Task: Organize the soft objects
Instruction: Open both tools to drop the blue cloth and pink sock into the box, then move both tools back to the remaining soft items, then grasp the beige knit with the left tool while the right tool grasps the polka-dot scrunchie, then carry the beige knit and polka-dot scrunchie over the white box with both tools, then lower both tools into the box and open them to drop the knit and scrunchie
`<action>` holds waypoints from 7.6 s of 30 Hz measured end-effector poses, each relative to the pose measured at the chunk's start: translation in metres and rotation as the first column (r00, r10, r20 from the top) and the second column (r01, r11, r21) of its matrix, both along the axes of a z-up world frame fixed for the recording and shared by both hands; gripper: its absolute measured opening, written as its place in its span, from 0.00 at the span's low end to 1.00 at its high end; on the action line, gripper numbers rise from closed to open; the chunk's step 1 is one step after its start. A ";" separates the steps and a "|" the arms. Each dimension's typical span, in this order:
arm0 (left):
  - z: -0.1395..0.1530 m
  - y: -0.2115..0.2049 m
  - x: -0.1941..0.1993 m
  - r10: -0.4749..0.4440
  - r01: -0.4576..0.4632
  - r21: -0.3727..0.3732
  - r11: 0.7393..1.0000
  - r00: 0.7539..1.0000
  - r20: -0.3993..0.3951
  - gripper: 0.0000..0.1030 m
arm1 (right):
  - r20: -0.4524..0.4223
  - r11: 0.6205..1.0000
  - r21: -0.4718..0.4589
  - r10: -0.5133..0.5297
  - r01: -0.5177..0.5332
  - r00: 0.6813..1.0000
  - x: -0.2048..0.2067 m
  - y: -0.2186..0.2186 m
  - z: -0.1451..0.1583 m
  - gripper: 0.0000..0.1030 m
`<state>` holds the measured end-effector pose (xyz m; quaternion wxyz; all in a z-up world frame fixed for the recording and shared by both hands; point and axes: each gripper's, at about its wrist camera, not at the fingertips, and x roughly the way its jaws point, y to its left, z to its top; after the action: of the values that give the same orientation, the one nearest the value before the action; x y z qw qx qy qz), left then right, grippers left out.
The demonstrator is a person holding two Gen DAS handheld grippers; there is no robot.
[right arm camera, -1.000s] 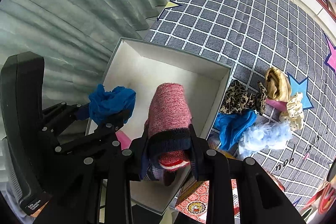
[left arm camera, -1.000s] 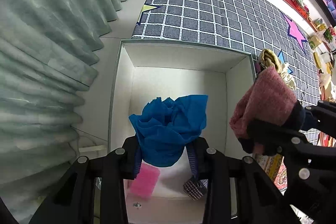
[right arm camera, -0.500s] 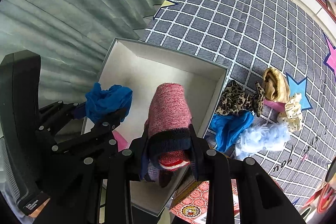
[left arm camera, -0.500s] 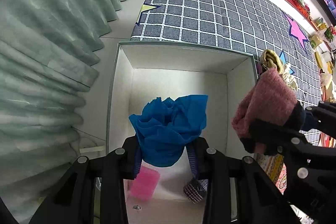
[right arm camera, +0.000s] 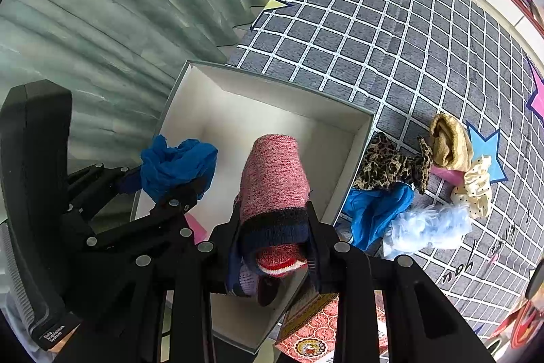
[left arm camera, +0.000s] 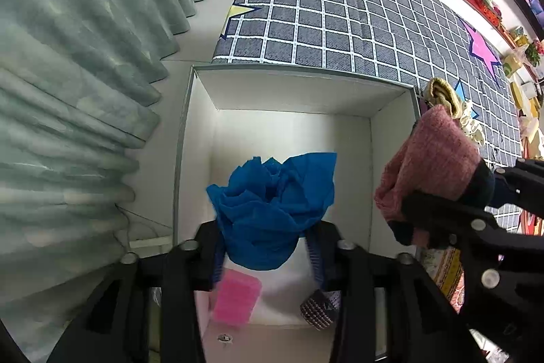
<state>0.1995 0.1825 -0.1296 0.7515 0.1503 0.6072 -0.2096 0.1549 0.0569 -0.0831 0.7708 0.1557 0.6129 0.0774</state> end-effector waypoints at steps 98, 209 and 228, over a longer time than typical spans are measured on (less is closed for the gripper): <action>-0.173 -0.253 0.083 0.107 -0.056 0.168 0.984 0.944 -0.313 0.99 | -0.179 0.870 -0.173 -0.489 0.462 0.854 -0.046 -0.309 -0.194 1.00; 0.042 0.055 -0.089 -0.075 0.075 -0.082 0.994 0.997 -0.005 0.25 | 0.093 0.992 0.007 -0.127 0.127 0.987 -0.154 0.015 0.055 0.23; 0.014 0.054 -0.088 -0.050 0.047 -0.041 0.998 0.997 -0.066 0.25 | 0.056 0.999 0.029 -0.046 0.045 0.997 -0.109 0.033 0.046 0.23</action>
<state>0.1119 0.2363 -0.1154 0.7283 0.1431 0.6239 -0.2446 0.0455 0.0897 -0.0376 0.7872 0.1779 0.5860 0.0726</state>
